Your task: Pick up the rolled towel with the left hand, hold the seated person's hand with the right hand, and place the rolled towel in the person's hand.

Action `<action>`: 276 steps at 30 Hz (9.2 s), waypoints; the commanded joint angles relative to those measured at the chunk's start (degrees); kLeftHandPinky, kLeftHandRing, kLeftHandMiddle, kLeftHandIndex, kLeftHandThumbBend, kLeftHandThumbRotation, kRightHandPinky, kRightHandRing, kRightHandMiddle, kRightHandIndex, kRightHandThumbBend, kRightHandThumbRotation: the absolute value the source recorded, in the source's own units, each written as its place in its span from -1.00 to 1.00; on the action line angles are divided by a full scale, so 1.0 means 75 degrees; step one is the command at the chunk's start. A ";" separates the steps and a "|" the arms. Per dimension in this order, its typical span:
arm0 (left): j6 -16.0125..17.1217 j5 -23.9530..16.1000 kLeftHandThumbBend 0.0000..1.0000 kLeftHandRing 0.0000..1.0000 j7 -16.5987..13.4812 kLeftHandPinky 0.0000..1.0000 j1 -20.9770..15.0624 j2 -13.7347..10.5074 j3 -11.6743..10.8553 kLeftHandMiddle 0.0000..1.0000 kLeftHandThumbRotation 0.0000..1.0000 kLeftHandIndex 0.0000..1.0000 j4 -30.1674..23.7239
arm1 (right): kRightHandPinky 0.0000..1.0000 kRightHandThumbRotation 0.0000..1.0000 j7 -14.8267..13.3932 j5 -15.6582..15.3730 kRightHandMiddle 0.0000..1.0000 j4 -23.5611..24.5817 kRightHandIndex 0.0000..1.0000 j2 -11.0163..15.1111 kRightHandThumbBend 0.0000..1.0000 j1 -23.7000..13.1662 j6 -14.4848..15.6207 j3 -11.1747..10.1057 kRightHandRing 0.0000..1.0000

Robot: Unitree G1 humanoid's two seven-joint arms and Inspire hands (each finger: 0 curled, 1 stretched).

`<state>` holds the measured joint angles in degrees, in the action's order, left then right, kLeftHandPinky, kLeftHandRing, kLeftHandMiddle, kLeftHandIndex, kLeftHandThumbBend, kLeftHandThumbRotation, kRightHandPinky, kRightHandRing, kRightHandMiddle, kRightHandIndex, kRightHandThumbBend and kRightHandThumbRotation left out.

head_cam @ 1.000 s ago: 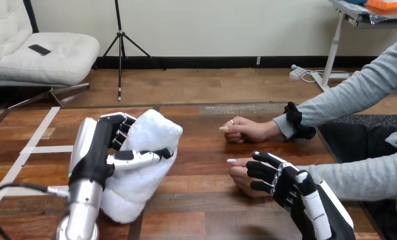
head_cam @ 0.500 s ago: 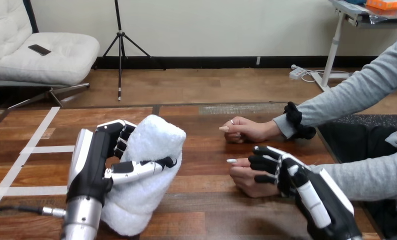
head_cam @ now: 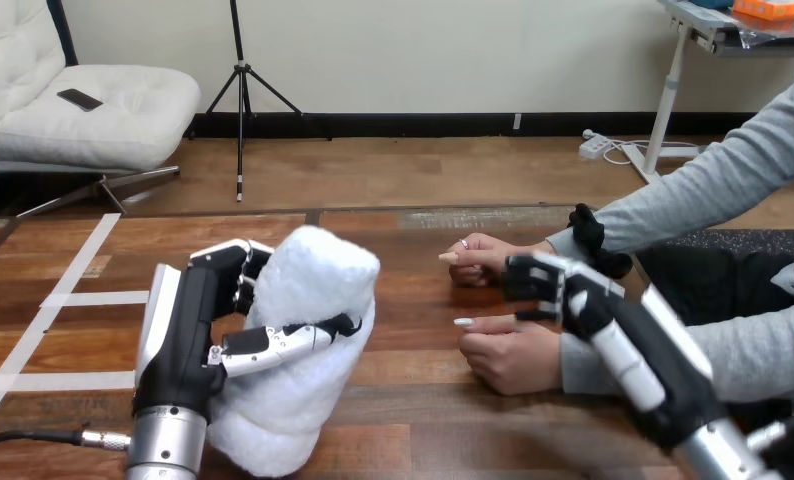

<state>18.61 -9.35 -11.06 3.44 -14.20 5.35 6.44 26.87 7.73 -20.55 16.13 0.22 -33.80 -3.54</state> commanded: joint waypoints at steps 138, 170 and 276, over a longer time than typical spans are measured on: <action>0.1261 0.0403 0.35 -0.30 0.0389 -0.39 -0.0674 0.0851 -0.1136 -0.21 -1.00 -0.19 -0.0685 | 0.46 0.15 -0.2014 -0.4788 0.79 -0.6169 0.77 0.2620 0.87 -0.5299 -0.0194 0.2049 0.73; 0.1472 0.0398 0.31 -0.30 0.0553 -0.38 -0.0554 0.0916 -0.1173 -0.21 -1.00 -0.19 -0.0646 | 0.54 0.05 -0.2348 -0.5602 0.73 -0.6429 0.71 0.2800 1.00 -0.5645 -0.0011 0.2847 0.72; 0.1303 0.0313 0.31 -0.29 0.0587 -0.38 -0.0293 0.1019 -0.1250 -0.20 -1.00 -0.18 -0.0967 | 0.09 -0.50 -0.2503 -0.6350 0.39 -0.6508 0.37 0.2462 0.98 -0.6121 0.0803 0.4075 0.28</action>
<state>27.54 -7.30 -6.34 3.63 -6.74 -3.23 2.57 7.77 -39.36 -69.27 35.90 -42.20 -28.02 26.20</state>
